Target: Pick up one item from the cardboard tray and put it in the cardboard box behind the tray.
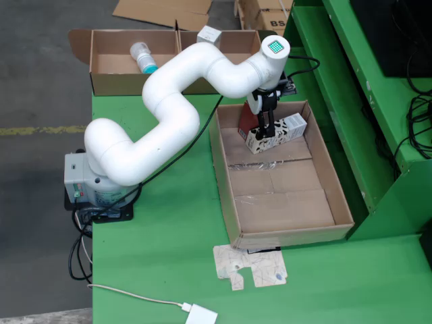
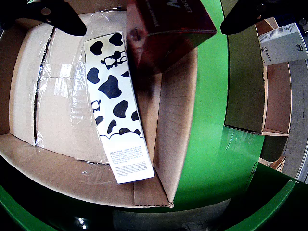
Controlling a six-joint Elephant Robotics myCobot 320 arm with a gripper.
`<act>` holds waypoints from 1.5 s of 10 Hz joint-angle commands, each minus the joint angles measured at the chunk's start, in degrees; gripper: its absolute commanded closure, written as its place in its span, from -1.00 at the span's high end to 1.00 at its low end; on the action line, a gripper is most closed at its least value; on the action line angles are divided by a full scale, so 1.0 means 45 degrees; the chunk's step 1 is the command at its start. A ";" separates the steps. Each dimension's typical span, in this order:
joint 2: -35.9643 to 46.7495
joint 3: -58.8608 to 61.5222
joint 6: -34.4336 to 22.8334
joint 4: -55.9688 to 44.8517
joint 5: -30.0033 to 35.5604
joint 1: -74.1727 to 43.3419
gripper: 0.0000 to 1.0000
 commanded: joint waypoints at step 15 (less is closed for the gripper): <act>0.0582 0.0311 -0.0071 0.0119 0.0063 0.0000 -0.20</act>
